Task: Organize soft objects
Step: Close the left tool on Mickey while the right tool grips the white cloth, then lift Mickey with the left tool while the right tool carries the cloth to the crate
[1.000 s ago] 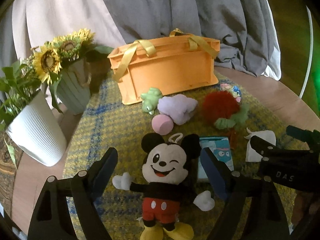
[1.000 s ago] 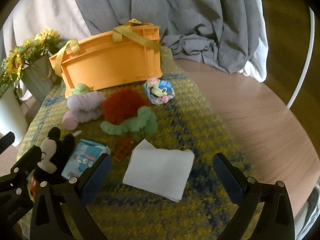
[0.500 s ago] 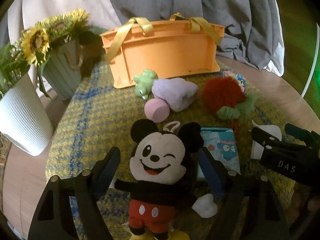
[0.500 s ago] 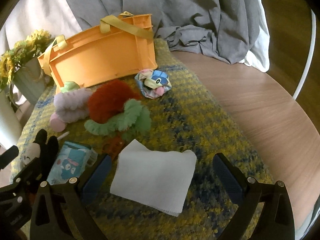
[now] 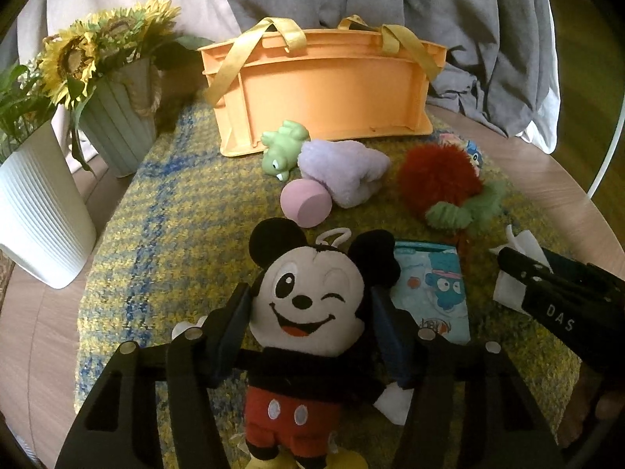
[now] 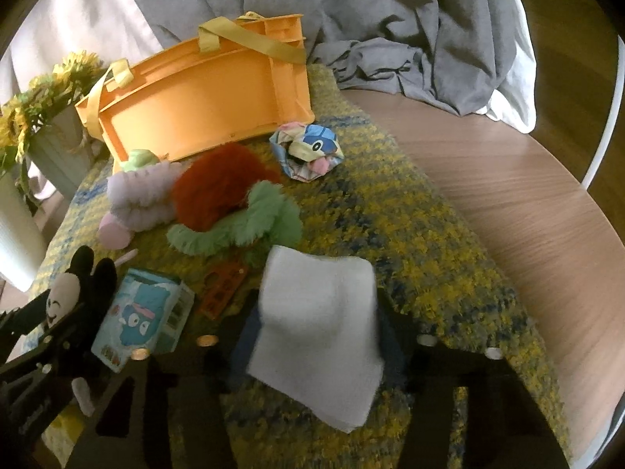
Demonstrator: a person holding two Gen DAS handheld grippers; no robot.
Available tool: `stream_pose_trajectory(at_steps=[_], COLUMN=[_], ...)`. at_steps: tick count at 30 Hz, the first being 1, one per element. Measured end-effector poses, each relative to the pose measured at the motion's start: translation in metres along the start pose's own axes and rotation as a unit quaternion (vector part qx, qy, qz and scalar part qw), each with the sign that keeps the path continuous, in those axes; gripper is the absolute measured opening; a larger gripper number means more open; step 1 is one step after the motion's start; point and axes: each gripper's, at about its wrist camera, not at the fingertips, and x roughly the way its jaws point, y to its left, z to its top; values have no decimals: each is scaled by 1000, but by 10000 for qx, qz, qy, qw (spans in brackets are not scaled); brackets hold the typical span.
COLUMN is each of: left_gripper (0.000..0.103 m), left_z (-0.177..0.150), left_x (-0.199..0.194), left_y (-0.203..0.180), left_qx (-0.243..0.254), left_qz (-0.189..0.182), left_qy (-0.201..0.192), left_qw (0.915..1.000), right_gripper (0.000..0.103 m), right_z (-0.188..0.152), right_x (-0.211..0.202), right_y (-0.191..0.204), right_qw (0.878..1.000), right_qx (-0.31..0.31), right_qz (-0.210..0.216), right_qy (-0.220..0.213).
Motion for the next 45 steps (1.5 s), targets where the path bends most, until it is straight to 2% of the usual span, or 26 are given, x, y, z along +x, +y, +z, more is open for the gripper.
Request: stream_pose_trajectory(at_steps=[4,8,16,25,38,45], left_gripper=[57,56,56,56,56,56], left_z=[0,2,12,34,78,97], left_x=[-3,-9,-31,-65,-109,-120], left_y=[1,0,2,8,17,14], left_qx=[-18,-7,-37,-96,-183,-66], left_qz=[12,3,-10,-41,47,103], left_qy=[-10,-82,-334,-806,-1685,-2012], left_qw=[10000,10000,9994,9967,9855,9795], right_gripper=[23,15,15,15,15,15], right_z=[1,4,13,36,77,100], right_x=[-6,-10,-34,-74,-115,-129], right_y=[2,4,8,19,34,41], right_qw=[9999,9997,9991,9959,9854,9760], right_qx=[-39,-59,-115,-254,-403,-497], right_qz=[107,223,370,565,818,945], right_qy=[-40,-42,-190,-656,-1437,-1900])
